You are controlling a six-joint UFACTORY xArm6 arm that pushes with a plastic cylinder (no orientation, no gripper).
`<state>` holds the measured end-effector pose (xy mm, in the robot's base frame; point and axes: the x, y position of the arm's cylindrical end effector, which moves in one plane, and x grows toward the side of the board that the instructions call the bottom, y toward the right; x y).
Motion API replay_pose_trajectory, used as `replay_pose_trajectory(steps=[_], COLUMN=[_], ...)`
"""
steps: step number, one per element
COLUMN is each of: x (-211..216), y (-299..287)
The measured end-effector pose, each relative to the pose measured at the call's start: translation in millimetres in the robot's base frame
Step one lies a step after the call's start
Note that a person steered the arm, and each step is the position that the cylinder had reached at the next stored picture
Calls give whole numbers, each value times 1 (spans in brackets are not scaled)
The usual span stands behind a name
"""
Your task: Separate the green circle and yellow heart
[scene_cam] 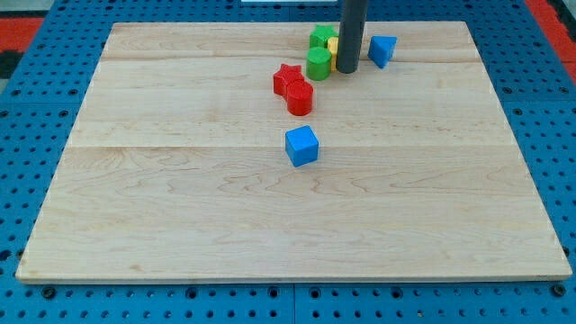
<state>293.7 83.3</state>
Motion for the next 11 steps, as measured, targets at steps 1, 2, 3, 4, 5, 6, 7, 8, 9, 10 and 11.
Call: replay_pose_trajectory(steps=[1,2,3,4,5,6,7,8,9,10,11], x=[39,14,-44,-65,-55,-20,4,4,3,-16,5], y=[14,115,157,98,34,12,2,-40,-65,-63,-56])
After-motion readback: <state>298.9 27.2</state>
